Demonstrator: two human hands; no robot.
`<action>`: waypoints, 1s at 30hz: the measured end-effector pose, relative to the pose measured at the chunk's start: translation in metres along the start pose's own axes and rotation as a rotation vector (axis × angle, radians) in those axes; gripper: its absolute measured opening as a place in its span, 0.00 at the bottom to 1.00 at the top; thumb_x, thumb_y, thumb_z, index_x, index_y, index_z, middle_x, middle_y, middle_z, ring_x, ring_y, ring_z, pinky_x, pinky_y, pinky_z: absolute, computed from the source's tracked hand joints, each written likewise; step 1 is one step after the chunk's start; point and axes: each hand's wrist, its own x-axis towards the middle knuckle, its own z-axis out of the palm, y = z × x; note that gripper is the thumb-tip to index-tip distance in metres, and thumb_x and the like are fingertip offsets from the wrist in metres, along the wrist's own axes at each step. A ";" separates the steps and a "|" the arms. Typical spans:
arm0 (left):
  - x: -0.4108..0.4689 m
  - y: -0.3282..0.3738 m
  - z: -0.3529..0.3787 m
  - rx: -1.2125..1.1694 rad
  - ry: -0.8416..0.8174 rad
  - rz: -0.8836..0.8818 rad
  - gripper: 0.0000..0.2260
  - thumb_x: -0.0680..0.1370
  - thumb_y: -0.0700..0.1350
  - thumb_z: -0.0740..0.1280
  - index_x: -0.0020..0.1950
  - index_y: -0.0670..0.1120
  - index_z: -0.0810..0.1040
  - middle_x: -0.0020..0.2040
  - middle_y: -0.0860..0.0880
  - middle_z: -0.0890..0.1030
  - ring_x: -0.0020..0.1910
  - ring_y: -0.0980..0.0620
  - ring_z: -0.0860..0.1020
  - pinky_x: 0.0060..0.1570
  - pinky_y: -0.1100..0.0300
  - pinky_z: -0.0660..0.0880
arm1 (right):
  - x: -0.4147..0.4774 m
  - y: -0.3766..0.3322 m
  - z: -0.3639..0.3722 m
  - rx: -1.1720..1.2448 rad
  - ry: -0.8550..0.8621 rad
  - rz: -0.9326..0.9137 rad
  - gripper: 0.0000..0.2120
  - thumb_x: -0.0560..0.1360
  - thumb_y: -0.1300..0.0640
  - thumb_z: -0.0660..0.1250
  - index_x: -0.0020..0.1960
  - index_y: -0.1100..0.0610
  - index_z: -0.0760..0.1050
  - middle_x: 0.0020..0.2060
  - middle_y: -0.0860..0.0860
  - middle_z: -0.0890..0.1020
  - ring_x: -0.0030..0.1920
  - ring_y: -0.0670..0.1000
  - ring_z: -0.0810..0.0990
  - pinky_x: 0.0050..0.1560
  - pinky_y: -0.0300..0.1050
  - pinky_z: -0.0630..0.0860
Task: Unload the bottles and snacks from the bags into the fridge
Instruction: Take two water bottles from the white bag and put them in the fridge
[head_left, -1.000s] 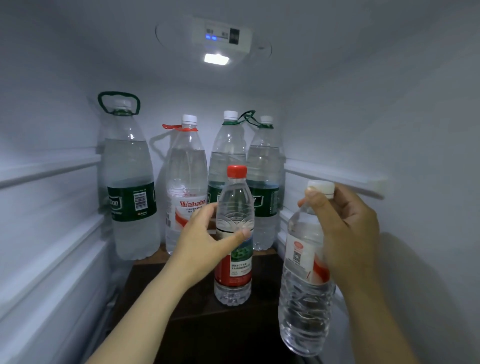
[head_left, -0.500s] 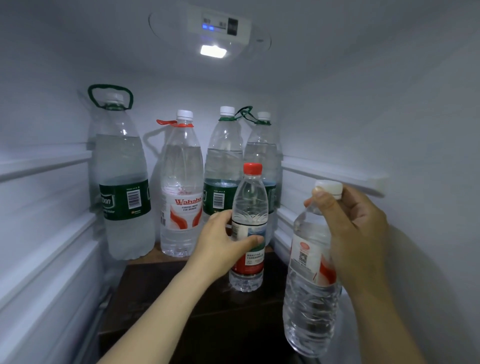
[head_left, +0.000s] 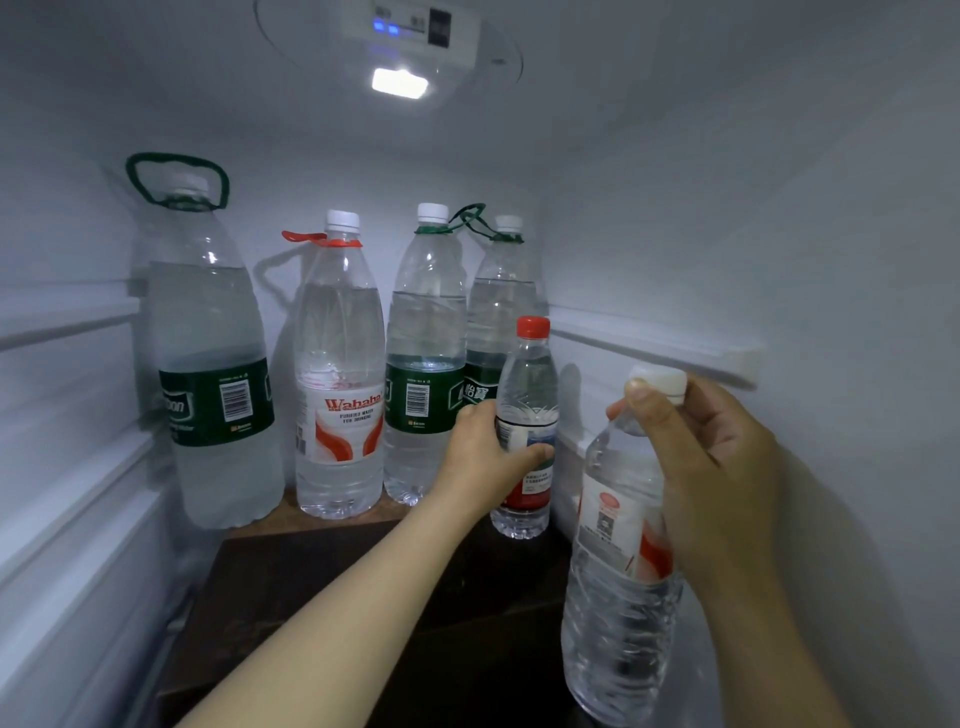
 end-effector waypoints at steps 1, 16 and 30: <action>0.002 -0.001 0.003 0.003 0.005 0.002 0.24 0.67 0.52 0.75 0.60 0.50 0.74 0.56 0.50 0.73 0.56 0.52 0.73 0.53 0.60 0.70 | 0.000 -0.001 0.000 0.001 0.001 0.001 0.05 0.75 0.53 0.68 0.41 0.51 0.79 0.38 0.43 0.84 0.39 0.42 0.82 0.39 0.28 0.74; 0.010 -0.010 0.016 0.003 0.033 -0.082 0.27 0.64 0.54 0.78 0.57 0.46 0.74 0.55 0.49 0.74 0.53 0.52 0.75 0.52 0.57 0.76 | 0.000 0.000 0.001 -0.020 0.008 -0.015 0.06 0.75 0.53 0.68 0.40 0.52 0.80 0.38 0.43 0.84 0.38 0.42 0.81 0.38 0.27 0.73; -0.095 -0.004 -0.062 -0.278 -0.062 -0.156 0.20 0.72 0.50 0.72 0.62 0.52 0.74 0.54 0.58 0.80 0.47 0.67 0.78 0.42 0.72 0.75 | -0.005 -0.015 0.011 0.064 -0.072 0.061 0.05 0.75 0.53 0.66 0.44 0.52 0.80 0.37 0.44 0.84 0.35 0.42 0.82 0.35 0.31 0.76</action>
